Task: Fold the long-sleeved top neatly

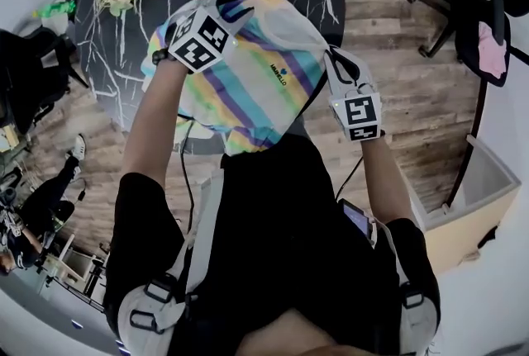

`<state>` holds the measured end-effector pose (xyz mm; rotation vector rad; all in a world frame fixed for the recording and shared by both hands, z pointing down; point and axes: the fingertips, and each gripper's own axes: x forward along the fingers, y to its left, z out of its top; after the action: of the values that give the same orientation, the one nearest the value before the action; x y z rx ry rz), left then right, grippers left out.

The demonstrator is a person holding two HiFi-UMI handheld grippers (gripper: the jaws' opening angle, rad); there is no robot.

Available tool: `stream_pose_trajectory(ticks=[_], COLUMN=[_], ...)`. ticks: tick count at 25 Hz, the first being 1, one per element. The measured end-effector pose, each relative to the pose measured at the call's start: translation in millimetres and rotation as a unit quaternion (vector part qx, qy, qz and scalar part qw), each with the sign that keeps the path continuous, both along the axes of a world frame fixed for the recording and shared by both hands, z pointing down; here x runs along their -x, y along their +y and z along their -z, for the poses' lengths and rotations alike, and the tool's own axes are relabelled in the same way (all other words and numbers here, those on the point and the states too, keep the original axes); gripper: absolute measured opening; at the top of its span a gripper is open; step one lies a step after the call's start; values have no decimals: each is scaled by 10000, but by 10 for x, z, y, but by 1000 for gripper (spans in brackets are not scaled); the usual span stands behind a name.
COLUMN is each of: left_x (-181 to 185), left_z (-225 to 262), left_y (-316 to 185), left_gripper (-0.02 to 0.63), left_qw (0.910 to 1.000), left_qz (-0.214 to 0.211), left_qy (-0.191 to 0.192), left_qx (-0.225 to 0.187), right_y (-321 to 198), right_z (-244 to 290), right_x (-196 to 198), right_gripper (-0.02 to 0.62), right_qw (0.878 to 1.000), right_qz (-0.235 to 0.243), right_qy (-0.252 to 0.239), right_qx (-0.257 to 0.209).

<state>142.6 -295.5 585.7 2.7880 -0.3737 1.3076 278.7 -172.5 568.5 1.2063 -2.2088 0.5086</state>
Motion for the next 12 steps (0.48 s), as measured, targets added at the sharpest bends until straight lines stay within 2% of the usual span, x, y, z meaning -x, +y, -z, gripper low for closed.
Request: stream_pose_trajectory(ticks=[5,9,12], left_x=[6,-100,-180], left_z=[-214,-211,-251], left_y=[-8,-20,-8], left_gripper=[156,168,170], left_qw=[9937,9894,9825], left_qz=[-731,-1087,-1467], left_qy=[-787,-853,-1032], left_qx=[-325,-442,-500], right_y=[-7,14,14], right_z=[-54,-72,-77], right_x=[-15,-9,-7], right_gripper=[26,26,26], right_qw=[10000,9999,9999], right_qz=[89,148,157], right_qy=[-24,7,-1], right_qx=[20,-21,-40])
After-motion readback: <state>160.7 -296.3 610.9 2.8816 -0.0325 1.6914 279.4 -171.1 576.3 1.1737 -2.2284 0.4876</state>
